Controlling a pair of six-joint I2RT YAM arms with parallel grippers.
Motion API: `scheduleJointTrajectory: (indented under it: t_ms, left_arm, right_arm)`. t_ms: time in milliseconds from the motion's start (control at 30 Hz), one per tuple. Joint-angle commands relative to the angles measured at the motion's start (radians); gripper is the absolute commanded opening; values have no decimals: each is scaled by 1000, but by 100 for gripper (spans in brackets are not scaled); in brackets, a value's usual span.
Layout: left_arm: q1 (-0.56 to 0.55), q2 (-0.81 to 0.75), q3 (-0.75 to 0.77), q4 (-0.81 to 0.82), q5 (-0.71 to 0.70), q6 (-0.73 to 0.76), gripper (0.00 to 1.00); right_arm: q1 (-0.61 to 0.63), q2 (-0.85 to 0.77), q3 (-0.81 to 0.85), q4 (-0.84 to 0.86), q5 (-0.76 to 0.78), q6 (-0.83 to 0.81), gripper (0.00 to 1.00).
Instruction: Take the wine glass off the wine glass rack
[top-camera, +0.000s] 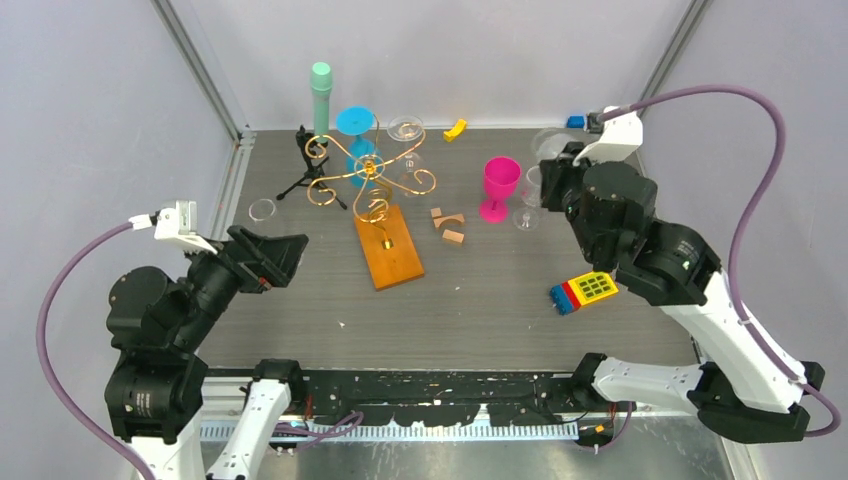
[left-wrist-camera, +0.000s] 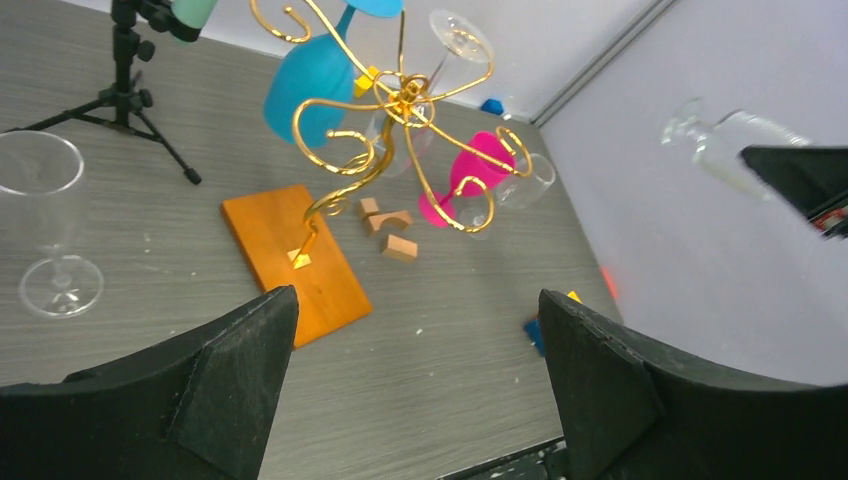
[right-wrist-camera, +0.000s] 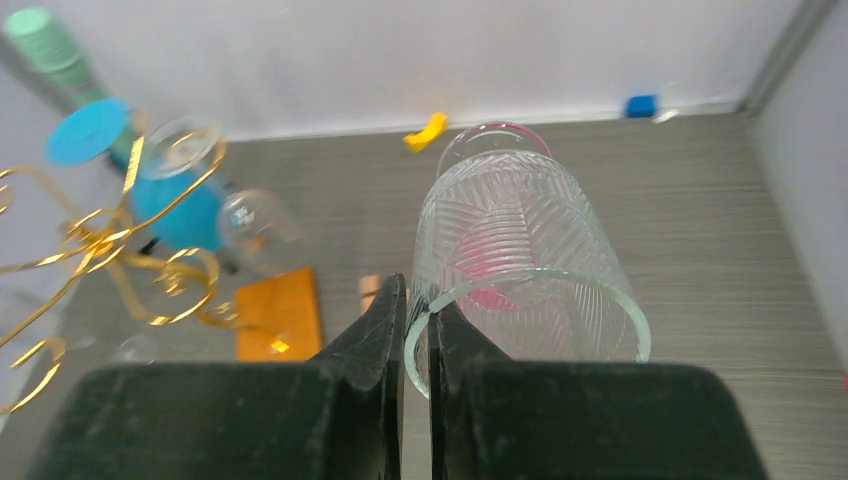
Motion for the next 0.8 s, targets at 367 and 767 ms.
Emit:
scheduleJointTrajectory:
  t_ms: [367,767]
  left_arm:
    - [1,-52,48,-93,-30,185,98]
    - [-13,-88,38,-130,-15,187,100]
  right_arm:
    - [-697,351,316,-343,-390,-48,0]
    - [-980,682,169,-303,-850,68,0]
